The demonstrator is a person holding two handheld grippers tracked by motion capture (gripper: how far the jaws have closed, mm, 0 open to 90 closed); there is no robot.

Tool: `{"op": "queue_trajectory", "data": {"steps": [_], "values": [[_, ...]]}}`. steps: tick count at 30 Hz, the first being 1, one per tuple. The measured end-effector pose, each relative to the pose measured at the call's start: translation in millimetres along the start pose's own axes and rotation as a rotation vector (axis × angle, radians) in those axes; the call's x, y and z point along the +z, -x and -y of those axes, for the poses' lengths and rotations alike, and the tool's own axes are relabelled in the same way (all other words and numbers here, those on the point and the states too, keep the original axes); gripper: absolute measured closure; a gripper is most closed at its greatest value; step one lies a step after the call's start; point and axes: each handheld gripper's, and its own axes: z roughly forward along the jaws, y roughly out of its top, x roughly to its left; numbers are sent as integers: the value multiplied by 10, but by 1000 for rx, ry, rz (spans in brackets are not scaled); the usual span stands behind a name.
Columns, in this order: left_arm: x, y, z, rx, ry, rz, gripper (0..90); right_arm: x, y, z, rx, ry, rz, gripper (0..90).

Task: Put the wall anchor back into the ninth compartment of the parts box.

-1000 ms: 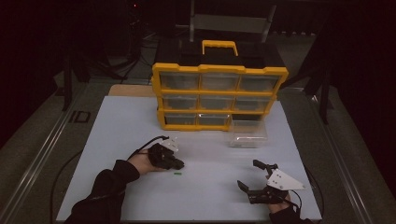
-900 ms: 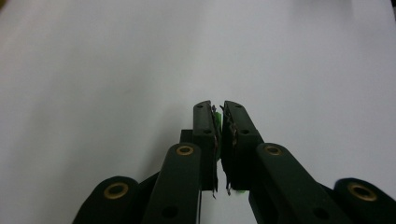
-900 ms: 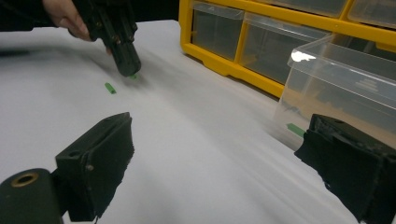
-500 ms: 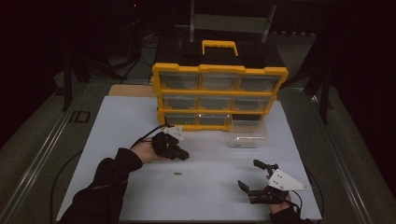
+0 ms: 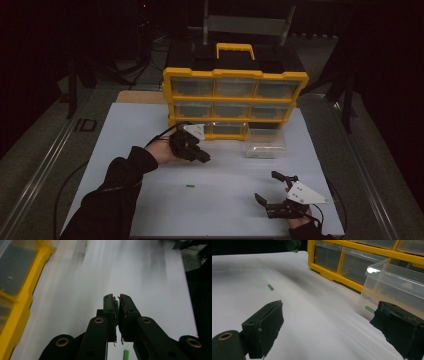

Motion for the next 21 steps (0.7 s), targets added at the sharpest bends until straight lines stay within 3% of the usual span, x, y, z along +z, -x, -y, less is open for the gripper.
{"op": "queue_trajectory", "data": {"steps": [4, 21], "values": [[-48, -1, -172, 28, 9, 0, 854, -2, 0, -2, 0, 0, 0, 82], [-70, -51, -638, 78, 57, 6, 853, -1, 3, -1, 2, 0, -1, 82]]}}
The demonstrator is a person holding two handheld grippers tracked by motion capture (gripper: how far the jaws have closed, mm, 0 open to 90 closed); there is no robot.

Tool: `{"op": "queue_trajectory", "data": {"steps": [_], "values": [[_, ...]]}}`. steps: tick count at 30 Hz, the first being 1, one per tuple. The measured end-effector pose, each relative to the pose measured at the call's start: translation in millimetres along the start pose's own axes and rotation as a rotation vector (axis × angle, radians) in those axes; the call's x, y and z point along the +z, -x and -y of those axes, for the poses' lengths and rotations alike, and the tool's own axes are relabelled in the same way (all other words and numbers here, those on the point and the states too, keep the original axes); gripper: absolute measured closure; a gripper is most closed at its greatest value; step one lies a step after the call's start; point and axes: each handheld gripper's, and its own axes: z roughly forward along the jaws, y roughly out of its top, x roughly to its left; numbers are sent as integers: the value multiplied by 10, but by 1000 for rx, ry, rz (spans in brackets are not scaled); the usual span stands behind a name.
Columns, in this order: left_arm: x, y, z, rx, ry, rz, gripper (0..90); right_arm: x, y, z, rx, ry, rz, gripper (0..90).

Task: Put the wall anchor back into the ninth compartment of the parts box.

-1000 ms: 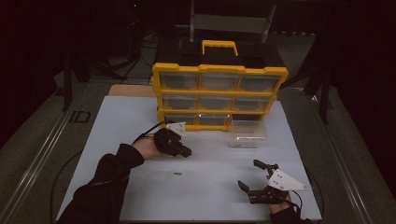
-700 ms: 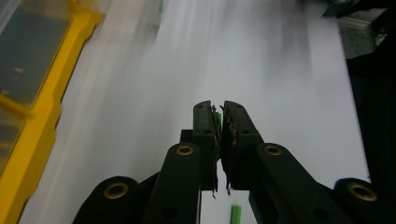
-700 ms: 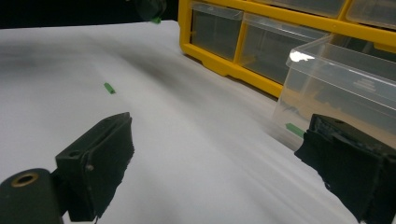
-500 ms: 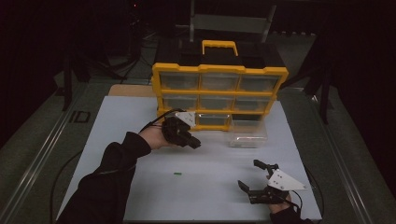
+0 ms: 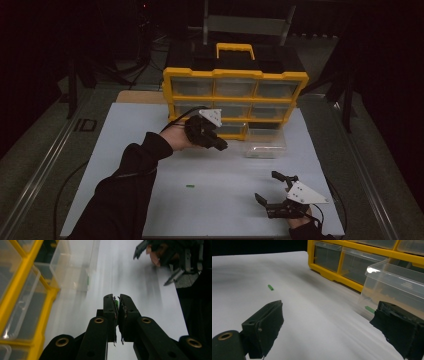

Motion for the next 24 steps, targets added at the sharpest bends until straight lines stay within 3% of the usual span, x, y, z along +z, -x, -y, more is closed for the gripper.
{"op": "queue_trajectory", "data": {"steps": [24], "values": [[267, -99, -697, 42, 62, -10, 853, 0, 6, 5, 6, 1, -7, 82]]}}
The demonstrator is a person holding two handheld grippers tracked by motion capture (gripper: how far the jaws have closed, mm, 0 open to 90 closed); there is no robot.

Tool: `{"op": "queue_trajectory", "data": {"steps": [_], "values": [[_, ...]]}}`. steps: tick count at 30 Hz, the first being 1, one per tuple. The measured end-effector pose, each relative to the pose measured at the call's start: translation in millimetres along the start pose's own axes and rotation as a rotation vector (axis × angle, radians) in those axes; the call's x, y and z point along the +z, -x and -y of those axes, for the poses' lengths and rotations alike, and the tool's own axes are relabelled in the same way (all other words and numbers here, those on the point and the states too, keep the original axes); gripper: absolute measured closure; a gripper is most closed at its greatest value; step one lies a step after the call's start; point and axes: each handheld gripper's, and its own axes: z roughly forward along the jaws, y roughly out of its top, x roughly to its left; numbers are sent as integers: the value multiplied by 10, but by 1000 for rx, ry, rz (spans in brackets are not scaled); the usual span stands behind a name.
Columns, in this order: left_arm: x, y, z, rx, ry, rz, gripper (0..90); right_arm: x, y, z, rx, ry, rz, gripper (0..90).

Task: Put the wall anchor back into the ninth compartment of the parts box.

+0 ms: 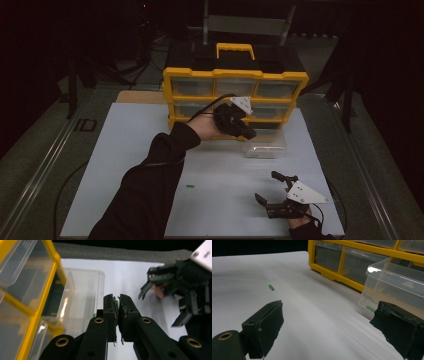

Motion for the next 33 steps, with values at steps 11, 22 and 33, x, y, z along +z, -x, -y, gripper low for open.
{"op": "queue_trajectory", "data": {"steps": [11, 22, 33], "values": [[198, -139, -201, -59, 13, -38, 853, 2, -7, 1, -1, -2, -5, 82], [487, -186, -283, -105, -47, -92, 852, -10, -3, -1, 3, 5, 0, 82], [714, -251, -218, -145, -108, -105, 850, -9, -1, 0, 5, 5, -4, 82]]}}
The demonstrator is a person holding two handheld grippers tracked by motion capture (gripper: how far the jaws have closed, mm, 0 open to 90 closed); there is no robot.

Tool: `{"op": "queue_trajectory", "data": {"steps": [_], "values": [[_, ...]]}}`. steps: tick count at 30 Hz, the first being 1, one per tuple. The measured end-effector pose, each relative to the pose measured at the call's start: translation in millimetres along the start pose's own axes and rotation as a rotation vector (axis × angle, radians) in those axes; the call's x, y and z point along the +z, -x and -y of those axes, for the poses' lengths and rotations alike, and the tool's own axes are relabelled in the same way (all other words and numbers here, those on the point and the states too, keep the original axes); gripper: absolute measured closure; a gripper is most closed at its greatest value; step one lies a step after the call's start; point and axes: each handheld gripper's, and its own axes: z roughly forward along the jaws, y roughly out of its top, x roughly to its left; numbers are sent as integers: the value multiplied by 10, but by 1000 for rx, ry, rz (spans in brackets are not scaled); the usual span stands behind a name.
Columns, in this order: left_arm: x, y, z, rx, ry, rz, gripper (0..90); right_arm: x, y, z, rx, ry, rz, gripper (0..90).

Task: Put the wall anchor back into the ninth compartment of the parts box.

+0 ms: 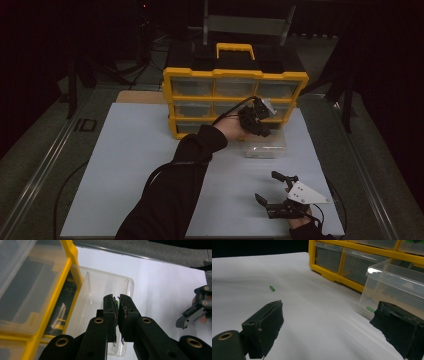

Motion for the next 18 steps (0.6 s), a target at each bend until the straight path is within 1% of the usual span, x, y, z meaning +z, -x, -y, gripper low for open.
{"op": "queue_trajectory", "data": {"steps": [1, 5, 6, 8, 9, 12, 13, 15, 16, 17, 18], "values": [[51, -11, 3, -13, -23, -23, 850, 1, 0, 0, 0, 0, 0, 82], [107, -22, 20, -15, -40, -16, 849, -2, 1, -1, -2, 1, 0, 82], [132, -26, 34, -15, -51, -24, 849, -3, 2, -1, -1, 1, 0, 82], [139, -27, 40, -9, -56, -25, 849, -3, 3, 0, 0, 0, 0, 82], [145, -33, 46, -19, -58, -33, 849, -1, 5, 2, 0, 0, 0, 82], [144, -39, 49, -23, -57, -34, 849, 0, 5, 3, 1, -1, 0, 82], [147, -37, 52, -18, -58, -30, 842, -1, 3, 1, 0, -1, 1, 82], [143, -36, 54, -31, -61, -36, 755, -1, 3, 0, 0, -1, 2, 82], [143, -36, 54, -31, -61, -36, 714, -1, 3, 0, 0, -1, 2, 82], [138, -32, 55, -35, -59, -29, 659, 0, 3, 0, 0, -2, 1, 82], [134, -26, 55, -36, -56, -29, 632, -1, 1, 0, 0, -3, 1, 82]]}}
